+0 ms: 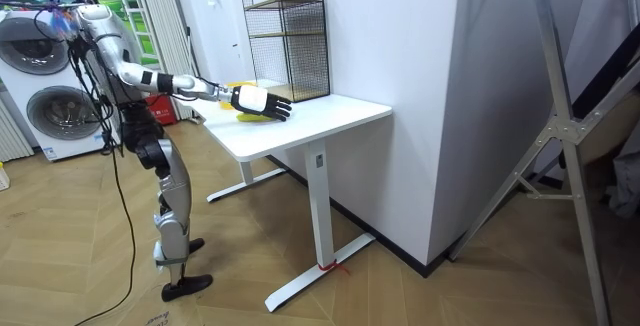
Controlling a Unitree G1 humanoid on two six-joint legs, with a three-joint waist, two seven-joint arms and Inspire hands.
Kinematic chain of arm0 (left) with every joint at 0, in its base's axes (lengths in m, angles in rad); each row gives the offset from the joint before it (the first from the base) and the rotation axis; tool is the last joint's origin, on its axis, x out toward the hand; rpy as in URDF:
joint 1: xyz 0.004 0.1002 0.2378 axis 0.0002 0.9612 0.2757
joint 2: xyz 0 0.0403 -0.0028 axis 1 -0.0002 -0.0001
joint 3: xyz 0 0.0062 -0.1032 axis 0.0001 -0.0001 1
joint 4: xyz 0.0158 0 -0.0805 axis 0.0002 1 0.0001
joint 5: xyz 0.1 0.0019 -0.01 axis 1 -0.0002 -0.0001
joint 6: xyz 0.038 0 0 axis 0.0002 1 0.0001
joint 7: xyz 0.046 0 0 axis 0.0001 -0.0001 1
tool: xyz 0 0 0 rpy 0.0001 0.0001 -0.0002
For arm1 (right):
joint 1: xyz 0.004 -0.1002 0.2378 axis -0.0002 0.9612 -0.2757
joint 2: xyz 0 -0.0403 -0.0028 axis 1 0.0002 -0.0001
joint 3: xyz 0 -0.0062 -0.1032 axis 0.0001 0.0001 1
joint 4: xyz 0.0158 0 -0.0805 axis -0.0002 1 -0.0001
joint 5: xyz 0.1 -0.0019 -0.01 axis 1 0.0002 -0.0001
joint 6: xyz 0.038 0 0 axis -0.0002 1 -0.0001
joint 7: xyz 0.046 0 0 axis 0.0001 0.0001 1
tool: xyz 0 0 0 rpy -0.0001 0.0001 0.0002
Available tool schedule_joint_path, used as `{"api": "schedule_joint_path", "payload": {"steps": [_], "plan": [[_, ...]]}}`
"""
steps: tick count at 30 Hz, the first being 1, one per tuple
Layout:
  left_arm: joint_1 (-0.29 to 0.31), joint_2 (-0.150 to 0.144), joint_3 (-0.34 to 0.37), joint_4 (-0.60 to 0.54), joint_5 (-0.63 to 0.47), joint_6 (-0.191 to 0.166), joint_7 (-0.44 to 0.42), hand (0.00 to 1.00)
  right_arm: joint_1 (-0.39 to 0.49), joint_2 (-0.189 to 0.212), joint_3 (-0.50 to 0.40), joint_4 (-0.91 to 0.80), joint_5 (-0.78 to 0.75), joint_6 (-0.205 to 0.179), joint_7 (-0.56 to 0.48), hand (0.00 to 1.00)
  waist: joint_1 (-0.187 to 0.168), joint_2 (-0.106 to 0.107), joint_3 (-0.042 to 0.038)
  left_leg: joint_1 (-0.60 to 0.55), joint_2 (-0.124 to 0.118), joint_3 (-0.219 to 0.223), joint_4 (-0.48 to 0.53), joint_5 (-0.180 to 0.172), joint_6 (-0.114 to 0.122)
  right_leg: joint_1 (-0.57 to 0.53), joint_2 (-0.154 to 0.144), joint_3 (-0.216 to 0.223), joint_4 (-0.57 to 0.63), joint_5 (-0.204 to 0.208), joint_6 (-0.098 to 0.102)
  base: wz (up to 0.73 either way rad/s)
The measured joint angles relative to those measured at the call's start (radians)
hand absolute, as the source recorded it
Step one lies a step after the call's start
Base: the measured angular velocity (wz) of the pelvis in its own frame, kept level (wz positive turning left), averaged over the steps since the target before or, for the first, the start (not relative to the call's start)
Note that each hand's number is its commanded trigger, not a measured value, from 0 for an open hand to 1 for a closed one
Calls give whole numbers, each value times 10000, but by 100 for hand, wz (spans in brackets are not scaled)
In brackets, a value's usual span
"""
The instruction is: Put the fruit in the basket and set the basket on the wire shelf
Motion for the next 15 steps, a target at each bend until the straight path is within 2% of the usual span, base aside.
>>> {"api": "schedule_joint_path", "payload": {"steps": [3,6,10,11,12,13,15], "plan": [[-51,24,45,208,13,12,-4,0,-279,-27,-42,707,-12,-49,281,0,-105,-36,-24,73,-6,-197,59,-5,-3,149,18,-172,-54,0,-1,17],[-48,-6,72,271,37,88,-66,0,-450,-147,-76,1293,-75,-172,501,0,-31,-8,-22,78,3,-277,83,-32,2,264,23,-269,-66,0,-3,9],[-100,-5,471,315,237,229,-134,0,-489,-238,-283,1870,-190,-395,545,0,115,11,-36,11,-10,-435,323,-62,19,332,23,-408,-118,1,-12,10],[-91,0,479,315,237,237,-133,0,-518,-251,-314,1960,-206,-425,583,50,135,12,-37,-1,-13,-447,387,-63,22,332,21,-414,-151,0,-13,12],[-86,3,479,315,236,269,-132,0,-552,-255,-367,2058,-302,-441,631,60,155,22,-44,-37,-13,-476,428,-70,34,377,40,-420,-235,18,-21,8],[-86,2,479,315,235,291,-131,0,-538,-255,-395,2149,-416,-451,671,100,159,29,-47,-42,-16,-491,434,-73,40,406,37,-445,-239,23,-16,7],[-84,2,490,314,240,310,-124,0,-610,-256,-437,2393,-544,-500,708,100,166,51,-86,-31,-17,-492,448,-76,45,436,37,-444,-239,27,-13,2]]}}
